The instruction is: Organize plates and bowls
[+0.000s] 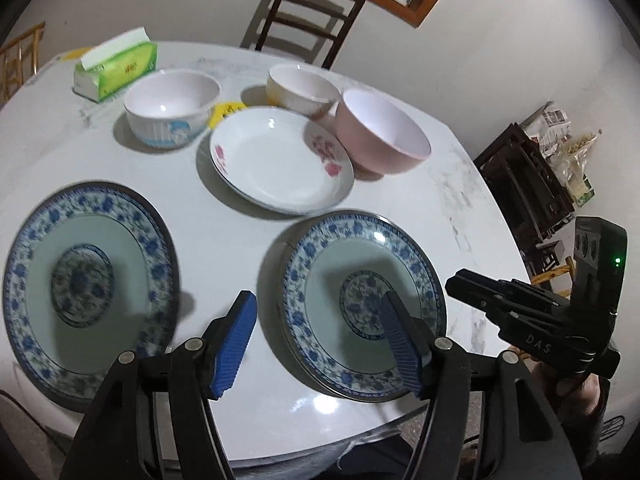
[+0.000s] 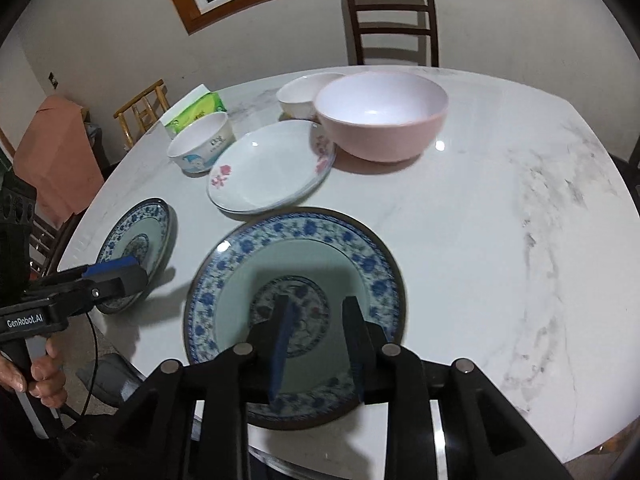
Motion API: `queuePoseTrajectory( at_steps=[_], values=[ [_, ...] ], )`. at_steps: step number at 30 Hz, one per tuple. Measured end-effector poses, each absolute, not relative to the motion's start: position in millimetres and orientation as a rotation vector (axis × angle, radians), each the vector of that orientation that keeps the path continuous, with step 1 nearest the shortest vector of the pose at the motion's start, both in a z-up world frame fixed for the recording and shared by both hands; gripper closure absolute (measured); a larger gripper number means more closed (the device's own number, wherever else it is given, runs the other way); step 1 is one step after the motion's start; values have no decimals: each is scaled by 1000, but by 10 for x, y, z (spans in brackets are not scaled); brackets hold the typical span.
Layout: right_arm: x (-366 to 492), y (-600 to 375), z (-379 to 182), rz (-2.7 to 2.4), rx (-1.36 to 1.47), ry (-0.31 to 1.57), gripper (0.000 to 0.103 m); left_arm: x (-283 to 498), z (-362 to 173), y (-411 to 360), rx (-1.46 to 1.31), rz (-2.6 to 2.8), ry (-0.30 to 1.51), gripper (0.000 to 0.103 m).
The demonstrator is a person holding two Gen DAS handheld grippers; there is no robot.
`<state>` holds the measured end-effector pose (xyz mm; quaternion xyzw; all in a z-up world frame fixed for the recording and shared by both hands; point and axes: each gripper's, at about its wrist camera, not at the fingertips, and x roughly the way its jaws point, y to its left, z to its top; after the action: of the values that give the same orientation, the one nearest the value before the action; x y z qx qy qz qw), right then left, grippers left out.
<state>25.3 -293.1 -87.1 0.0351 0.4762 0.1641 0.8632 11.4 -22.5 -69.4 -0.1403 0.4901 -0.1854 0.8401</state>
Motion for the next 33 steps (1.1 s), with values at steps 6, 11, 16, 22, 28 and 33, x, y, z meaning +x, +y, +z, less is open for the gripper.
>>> queuePoseTrajectory(
  at_steps=[6, 11, 16, 22, 28, 33],
  values=[
    [298, -3286, -1008, 372, 198, 1046, 75, 164, -820, -287, -371, -439, 1084, 42],
    [363, -3479, -1144, 411, 258, 1079, 75, 227, -932, -227, -419, -443, 1108, 42],
    [427, -3607, -1323, 458, 312, 1105, 75, 270, -1066, -174, -461, -442, 1138, 42],
    [507, -3669, -1490, 504, 369, 1122, 75, 321, -1125, -146, -455, -461, 1139, 42],
    [576, -3702, -1595, 508, 380, 1137, 75, 329, -1209, -164, -434, -482, 1161, 42],
    [634, -3669, -1617, 529, 375, 1134, 75, 348, -1246, -224, -405, -499, 1177, 43]
  ],
)
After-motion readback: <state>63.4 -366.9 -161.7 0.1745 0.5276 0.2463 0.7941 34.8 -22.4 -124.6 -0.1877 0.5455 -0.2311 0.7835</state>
